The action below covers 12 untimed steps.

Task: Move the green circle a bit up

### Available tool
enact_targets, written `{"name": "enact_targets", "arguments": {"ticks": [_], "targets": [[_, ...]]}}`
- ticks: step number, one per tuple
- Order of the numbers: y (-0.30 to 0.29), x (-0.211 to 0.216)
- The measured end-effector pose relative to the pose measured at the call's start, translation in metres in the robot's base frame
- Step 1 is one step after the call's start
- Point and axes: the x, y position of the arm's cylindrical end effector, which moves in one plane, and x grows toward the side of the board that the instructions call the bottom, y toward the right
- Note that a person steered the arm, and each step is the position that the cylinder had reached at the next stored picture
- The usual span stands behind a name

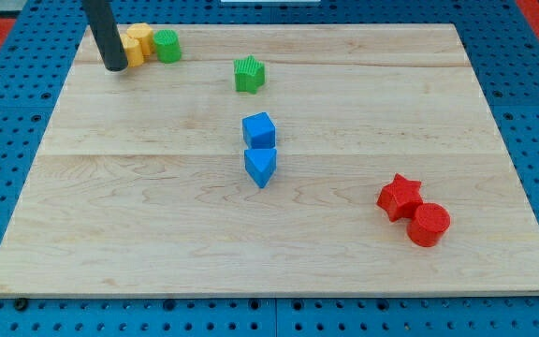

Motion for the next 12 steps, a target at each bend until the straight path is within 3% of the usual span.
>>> {"name": "enact_targets", "arguments": {"ticks": [3,5,6,12], "targets": [[0.005,0.005],[0.060,0.045],[0.060,0.016],[0.068,-0.023]]}}
